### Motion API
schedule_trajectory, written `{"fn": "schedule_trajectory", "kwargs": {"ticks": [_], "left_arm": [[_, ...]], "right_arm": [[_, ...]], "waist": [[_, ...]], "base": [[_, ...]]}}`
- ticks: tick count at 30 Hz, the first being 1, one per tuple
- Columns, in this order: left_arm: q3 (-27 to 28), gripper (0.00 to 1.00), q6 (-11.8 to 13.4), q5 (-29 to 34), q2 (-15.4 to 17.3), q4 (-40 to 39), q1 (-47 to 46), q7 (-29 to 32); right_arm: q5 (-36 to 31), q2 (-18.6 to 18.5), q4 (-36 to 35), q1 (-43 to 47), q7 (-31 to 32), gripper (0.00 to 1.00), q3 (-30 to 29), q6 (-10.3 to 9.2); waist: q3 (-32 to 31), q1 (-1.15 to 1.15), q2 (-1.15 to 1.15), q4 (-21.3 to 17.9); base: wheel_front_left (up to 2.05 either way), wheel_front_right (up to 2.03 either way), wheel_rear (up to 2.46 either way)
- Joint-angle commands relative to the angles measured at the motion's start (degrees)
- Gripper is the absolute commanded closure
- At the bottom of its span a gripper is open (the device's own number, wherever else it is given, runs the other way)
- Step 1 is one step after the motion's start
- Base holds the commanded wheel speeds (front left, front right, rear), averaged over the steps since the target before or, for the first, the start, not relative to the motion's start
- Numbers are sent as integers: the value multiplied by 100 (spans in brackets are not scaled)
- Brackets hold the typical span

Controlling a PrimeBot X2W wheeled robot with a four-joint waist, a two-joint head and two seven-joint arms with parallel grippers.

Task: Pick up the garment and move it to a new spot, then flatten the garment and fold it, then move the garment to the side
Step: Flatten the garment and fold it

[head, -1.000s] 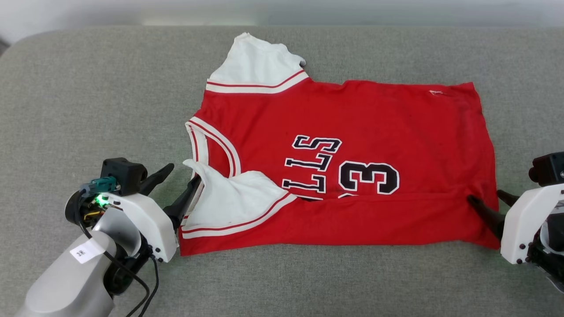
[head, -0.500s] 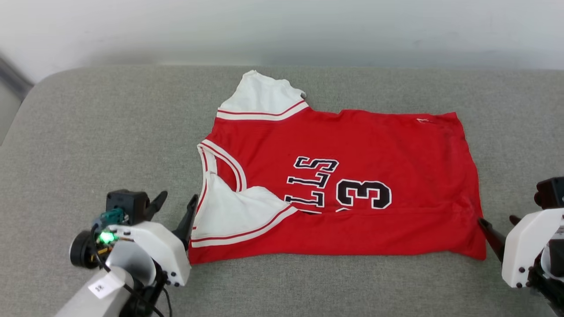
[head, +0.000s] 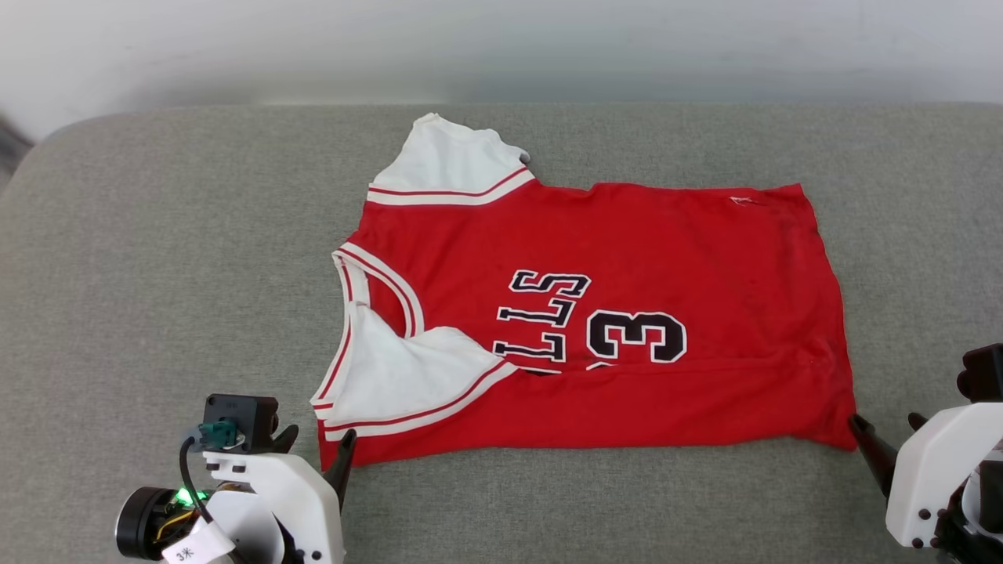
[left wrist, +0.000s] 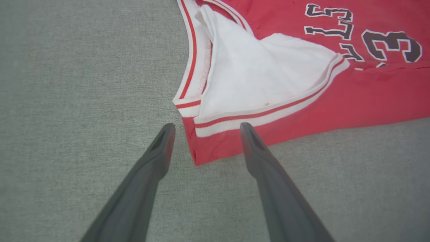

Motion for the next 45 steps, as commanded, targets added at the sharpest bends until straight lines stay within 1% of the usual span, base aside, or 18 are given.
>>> {"fn": "schedule_trajectory", "kwargs": {"ticks": [1, 3, 9, 13, 18, 23, 24, 25, 26, 29, 34, 38, 39, 42, 45], "left_arm": [[7, 0, 82, -15, 63, -30, 31, 113], [53, 0, 170, -80, 52, -44, 49, 185], [149, 0, 219, -180, 65, 175, 56, 209], [147, 0, 252, -115, 92, 426, -44, 231], [60, 0, 125, -181, 17, 751, -80, 281], [-153, 0, -182, -363, -155, 1202, -20, 441], [-173, 42, -245, -392, -200, 1278, -21, 425], [-158, 72, -290, -412, -246, 1336, -33, 362], [-152, 100, -343, -425, -269, 1389, -53, 319], [-177, 100, -474, -461, -292, 1472, -48, 250], [-132, 100, -570, -420, -284, 1412, -109, 115], [-38, 100, -542, -366, -227, 1127, -143, -62], [-2, 100, -510, -341, -177, 939, -125, -109], [39, 100, -445, -270, -103, 564, -192, -146], [50, 100, -382, -196, -44, 195, -257, -110]], "right_arm": [[-51, 43, -95, 57, 32, 0, 12, -2], [-55, 68, -165, 55, 36, 0, 32, -2], [-29, 102, -269, -1, -4, 0, 100, -2], [-26, -74, -280, -89, -28, 0, 161, -2], [51, -178, -283, -210, -110, 0, 193, -2], [72, -264, -262, -267, -166, 0, 211, -2], [63, -283, -247, -266, -167, 0, 211, -2], [57, -298, -232, -264, -170, 0, 207, -2], [49, -311, -214, -255, -173, 0, 196, -2], [128, -303, -156, -220, -140, 0, 220, -2], [144, -343, -41, -143, -14, 0, 212, -2], [147, -362, 63, -169, 180, 0, 185, -2], [139, -364, 169, -208, 314, 0, 187, -2], [33, -418, 313, -326, 461, 0, 198, -2], [-30, -366, 527, -483, 557, 0, 192, -2]], "waist": [[75, 1, 0, -58], [144, 1, 0, -104], [403, 1, 0, -237], [560, 1, 0, -301], [695, 1, 0, -332], [749, 1, 0, -357], [736, 1, 0, -354], [712, 1, 0, -348], [677, 1, 0, -334], [528, 1, 0, -285], [321, 1, 0, -183], [173, 1, 0, -83], [146, 1, 0, -38], [183, 1, 0, 45], [283, 1, 0, 120]], "base": [[0, 0, 0], [0, 0, 0], [0, 0, 0], [0, 0, 0], [0, 0, 0], [0, 0, 0], [0, 0, 0], [0, 0, 0], [0, 0, 0], [0, 0, 0], [0, 0, 0], [0, 0, 0], [0, 0, 0], [0, 0, 0], [0, 0, 0]]}}
